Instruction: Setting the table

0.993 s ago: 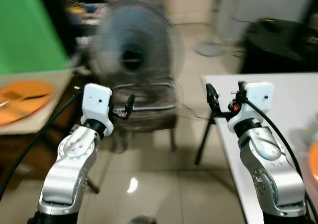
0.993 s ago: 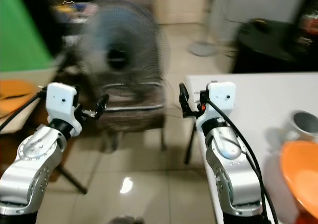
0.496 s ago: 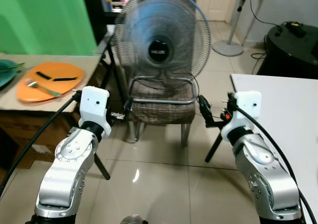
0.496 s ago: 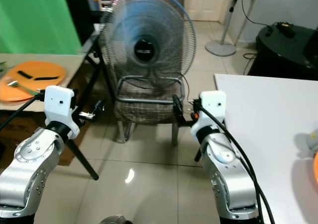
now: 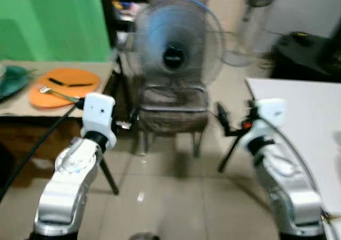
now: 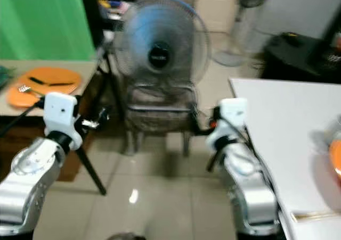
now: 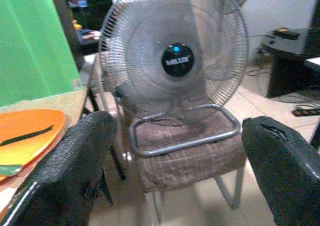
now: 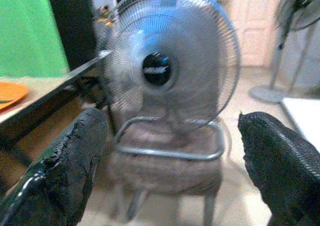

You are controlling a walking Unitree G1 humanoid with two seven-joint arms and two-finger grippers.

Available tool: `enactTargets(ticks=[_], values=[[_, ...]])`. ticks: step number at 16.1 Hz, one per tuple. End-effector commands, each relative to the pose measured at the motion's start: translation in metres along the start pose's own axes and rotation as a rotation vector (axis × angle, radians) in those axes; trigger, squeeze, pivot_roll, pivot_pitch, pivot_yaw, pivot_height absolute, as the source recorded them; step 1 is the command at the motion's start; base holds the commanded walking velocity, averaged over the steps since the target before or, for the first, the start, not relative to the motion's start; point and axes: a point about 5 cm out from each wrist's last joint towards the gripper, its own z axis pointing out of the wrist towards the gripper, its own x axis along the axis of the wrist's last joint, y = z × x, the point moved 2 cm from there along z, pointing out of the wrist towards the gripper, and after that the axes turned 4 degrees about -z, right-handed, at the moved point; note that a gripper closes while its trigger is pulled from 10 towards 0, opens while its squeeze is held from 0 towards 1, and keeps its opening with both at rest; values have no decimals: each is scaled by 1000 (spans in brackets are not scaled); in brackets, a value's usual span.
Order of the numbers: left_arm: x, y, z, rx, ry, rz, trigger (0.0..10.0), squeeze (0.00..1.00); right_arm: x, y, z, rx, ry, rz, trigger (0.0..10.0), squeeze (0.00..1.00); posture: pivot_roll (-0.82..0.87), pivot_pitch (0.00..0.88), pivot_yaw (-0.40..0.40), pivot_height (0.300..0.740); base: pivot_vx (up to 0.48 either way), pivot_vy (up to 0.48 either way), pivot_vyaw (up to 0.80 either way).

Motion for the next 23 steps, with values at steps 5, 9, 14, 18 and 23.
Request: enactTargets(ticks=[5,9,14,18,23], values=[[3,2,-2,-11,3,1,10000,0,5,2,0,37,0,60,10000,0,164,0,19,740,0,302,0],[3,1,-3,-6,3,2,10000,0,5,0,0,62,-10,95,10000,0,173,0,11,740,0,299,0],[8,-3,-2,18,23,-18,10000,0,1,-5,1,110,-39,33,10000,0,169,0,16,740,0,0,320],[10,-7,1,44,36,17,10000,0,0,-6,2,119,-49,40,10000,0,172,0,15,740,60,0,800],[10,-7,0,34,41,15,10000,0,-3,1,6,61,-70,38,10000,0,173,0,11,740,266,0,0]])
